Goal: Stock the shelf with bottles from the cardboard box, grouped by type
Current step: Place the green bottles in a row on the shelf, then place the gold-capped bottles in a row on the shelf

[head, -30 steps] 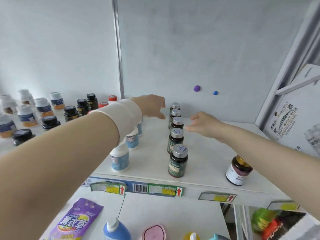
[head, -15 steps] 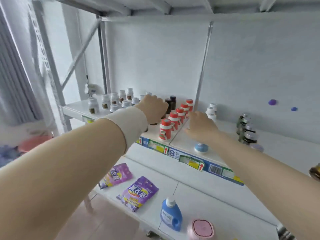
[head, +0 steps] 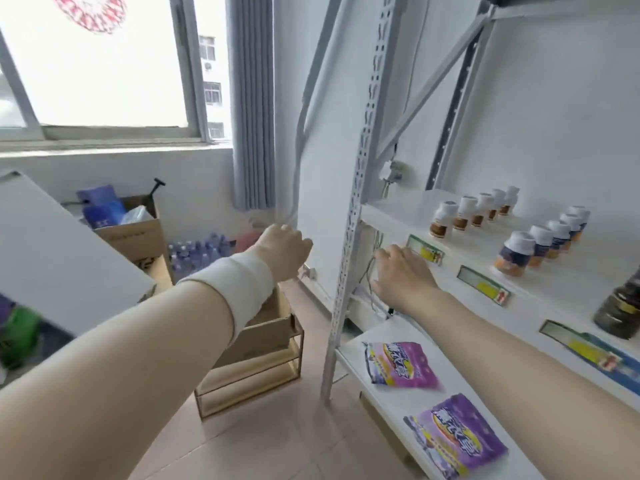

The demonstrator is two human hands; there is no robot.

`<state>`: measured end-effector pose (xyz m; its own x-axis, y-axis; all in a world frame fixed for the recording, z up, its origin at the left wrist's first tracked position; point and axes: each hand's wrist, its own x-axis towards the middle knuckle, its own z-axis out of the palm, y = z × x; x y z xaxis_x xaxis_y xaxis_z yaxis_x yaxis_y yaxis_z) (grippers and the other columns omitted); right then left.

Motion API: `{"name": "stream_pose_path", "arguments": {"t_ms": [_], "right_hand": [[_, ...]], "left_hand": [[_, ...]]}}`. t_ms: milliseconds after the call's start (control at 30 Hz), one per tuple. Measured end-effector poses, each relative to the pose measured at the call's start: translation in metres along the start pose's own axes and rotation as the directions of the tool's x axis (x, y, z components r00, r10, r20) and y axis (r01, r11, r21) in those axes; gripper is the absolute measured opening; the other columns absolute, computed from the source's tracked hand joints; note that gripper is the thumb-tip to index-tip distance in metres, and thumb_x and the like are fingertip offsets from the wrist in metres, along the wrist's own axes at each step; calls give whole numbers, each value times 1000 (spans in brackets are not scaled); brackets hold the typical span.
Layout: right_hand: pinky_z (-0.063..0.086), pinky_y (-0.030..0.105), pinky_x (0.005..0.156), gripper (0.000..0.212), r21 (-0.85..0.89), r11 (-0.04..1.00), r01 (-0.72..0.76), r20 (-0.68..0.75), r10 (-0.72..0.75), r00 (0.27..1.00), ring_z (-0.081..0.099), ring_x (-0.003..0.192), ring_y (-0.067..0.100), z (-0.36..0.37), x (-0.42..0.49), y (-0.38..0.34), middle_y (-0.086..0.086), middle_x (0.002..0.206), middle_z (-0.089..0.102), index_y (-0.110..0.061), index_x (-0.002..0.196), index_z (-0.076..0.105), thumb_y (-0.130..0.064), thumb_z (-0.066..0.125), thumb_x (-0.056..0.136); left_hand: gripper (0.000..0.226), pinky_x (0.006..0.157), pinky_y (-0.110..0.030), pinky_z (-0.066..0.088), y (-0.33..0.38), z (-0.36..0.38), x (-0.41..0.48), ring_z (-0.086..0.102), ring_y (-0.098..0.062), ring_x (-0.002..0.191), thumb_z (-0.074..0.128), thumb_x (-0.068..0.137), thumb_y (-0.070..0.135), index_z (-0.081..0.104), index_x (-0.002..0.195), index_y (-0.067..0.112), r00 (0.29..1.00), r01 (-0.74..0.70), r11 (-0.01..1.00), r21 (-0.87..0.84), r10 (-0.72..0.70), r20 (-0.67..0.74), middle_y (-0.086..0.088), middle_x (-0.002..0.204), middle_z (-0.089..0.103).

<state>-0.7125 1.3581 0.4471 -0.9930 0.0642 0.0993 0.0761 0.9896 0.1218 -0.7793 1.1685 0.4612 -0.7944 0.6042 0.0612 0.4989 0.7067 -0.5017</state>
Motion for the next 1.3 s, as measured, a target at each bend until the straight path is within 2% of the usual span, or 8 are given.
{"name": "stream_pose_path", "arguments": {"t_ms": [367, 500, 700, 833, 900, 1067, 1167, 1300], "right_hand": [[34, 40, 102, 48, 8, 962, 274, 208, -270, 940, 38, 125, 30, 147, 213, -121, 13, 136, 40, -10, 135, 34, -32, 44, 93], [34, 37, 104, 49, 102, 949, 298, 306, -315, 898, 40, 125, 27, 207, 282, -142, 10, 136, 43, -11, 134, 35, -37, 44, 93], [36, 34, 100, 47, 120, 949, 290, 512, -309, 802, 43, 122, 25, 294, 352, -163, 7, 134, 46, -14, 133, 38, -37, 45, 93], [37, 33, 100, 45, 162, 963, 216, 599, -270, 754, 43, 121, 23, 346, 392, -184, 6, 132, 46, -15, 131, 39, -36, 46, 92], [39, 32, 98, 45, 170, 972, 162, 639, -234, 732, 44, 119, 23, 375, 407, -195, 6, 131, 47, -16, 131, 38, -37, 47, 92], [40, 33, 98, 45, 207, 970, -125, 734, -69, 675, 46, 119, 24, 432, 436, -213, 10, 129, 48, -12, 132, 39, -32, 49, 92], [38, 33, 98, 46, 190, 935, -300, 804, 27, 594, 46, 119, 27, 467, 450, -219, 12, 129, 47, -8, 131, 40, -28, 51, 91], [39, 35, 98, 48, 138, 890, -435, 845, 123, 521, 45, 120, 29, 540, 471, -226, 14, 130, 44, -6, 133, 40, -22, 55, 90]], "left_hand": [[45, 93, -36, 44, -104, 231, 79, 53, -26, 116, 54, 91, 36, 46, 127, 10, 948, 154, 976, -153, -102, 301, -9, 125, 56], [41, 91, -35, 43, -119, 311, 107, 51, -27, 114, 50, 93, 33, 44, 127, 11, 871, 253, 935, -248, -108, 479, -10, 124, 54], [36, 87, -34, 42, -127, 419, 123, 52, -28, 112, 49, 92, 31, 46, 122, 12, 741, 444, 812, -379, -94, 665, -9, 121, 55], [45, 91, -35, 41, -127, 482, 141, 50, -27, 115, 50, 91, 37, 42, 128, 13, 665, 526, 737, -424, -46, 746, -8, 125, 53], [47, 92, -37, 42, -125, 518, 160, 50, -28, 115, 50, 91, 39, 41, 130, 15, 653, 563, 680, -470, -16, 757, -8, 126, 53], [47, 94, -36, 43, -106, 584, 210, 49, -27, 120, 52, 91, 36, 41, 131, 16, 583, 684, 475, -553, 99, 806, -8, 133, 49], [48, 91, -36, 44, -83, 619, 231, 50, -27, 118, 53, 90, 37, 41, 133, 17, 558, 694, 434, -575, 181, 810, -7, 133, 50], [50, 90, -33, 43, -41, 682, 258, 49, -25, 118, 52, 90, 37, 38, 134, 17, 534, 720, 380, -581, 232, 813, -7, 132, 51]]}}
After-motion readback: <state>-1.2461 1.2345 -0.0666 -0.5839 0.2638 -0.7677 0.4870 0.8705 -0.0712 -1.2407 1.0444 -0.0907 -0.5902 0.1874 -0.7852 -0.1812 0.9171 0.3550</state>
